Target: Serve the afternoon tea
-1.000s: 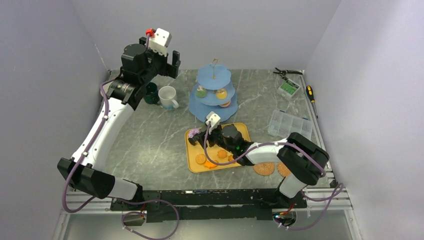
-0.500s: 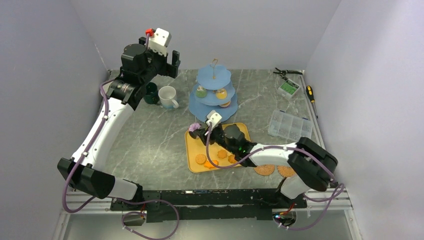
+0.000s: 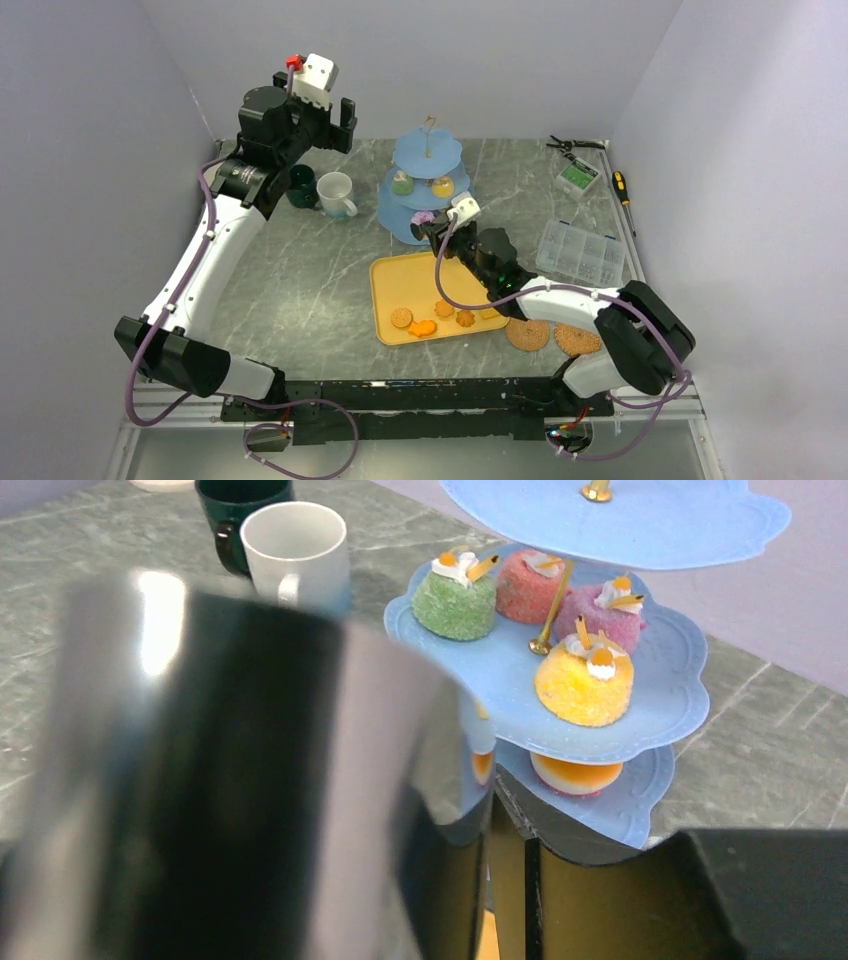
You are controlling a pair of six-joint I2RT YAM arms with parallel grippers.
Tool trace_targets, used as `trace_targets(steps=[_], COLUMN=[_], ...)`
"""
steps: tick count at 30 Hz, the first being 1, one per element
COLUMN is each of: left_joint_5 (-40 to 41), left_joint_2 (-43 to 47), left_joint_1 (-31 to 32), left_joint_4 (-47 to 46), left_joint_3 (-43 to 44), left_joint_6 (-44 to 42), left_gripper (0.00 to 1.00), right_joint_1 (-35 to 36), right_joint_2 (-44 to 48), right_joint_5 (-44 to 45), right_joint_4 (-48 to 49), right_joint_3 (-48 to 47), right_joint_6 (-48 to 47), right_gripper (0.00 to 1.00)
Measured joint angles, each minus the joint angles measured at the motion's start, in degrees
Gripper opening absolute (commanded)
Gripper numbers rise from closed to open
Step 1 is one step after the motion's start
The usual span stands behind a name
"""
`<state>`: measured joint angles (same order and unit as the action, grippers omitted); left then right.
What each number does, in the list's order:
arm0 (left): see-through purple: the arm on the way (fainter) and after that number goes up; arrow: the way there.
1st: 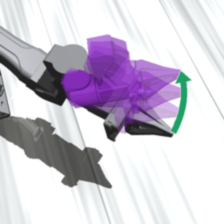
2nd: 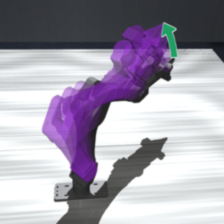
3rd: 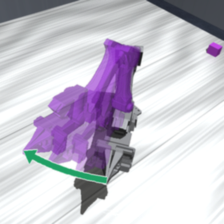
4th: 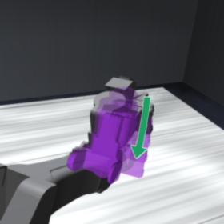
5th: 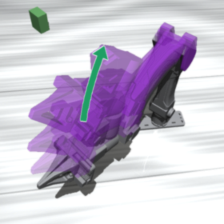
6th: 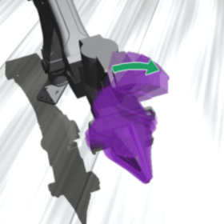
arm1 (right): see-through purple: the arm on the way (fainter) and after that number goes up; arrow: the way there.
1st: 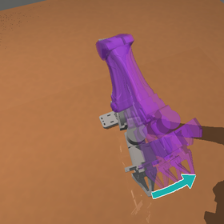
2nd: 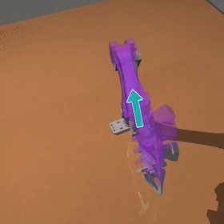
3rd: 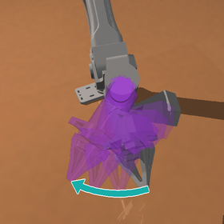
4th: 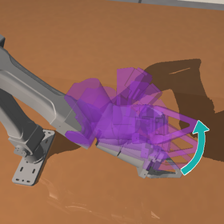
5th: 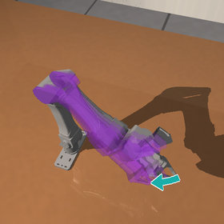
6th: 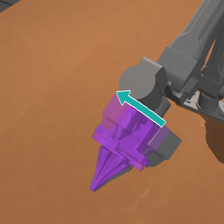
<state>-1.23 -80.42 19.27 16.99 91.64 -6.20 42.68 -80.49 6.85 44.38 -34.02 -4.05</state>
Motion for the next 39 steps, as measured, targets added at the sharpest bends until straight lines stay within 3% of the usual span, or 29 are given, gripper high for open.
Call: trace_targets(steps=[19,26,39], left_joint_5=[-0.5,-1.1,-3.1], left_joint_2=[0.0,0.0,0.0], left_joint_1=[-1.0,-1.4,-1.7], left_joint_4=[0.0,-0.2,-0.3], left_joint_3=[0.0,0.0,0.0], left_joint_6=[0.0,0.0,0.0], left_gripper=[0.93,0.93,0.93], right_joint_1=[-4.0,-4.0,-4.0], right_joint_2=[-13.6,-19.0,-17.7], right_joint_5=[6.4,11.1,10.8], right_joint_4=[7.5,11.8,12.9], right_joint_3=[-0.5,-2.8,-2.4], right_joint_6=[0.6,1.1,2.8], right_gripper=[0.52,0.62,0.68])
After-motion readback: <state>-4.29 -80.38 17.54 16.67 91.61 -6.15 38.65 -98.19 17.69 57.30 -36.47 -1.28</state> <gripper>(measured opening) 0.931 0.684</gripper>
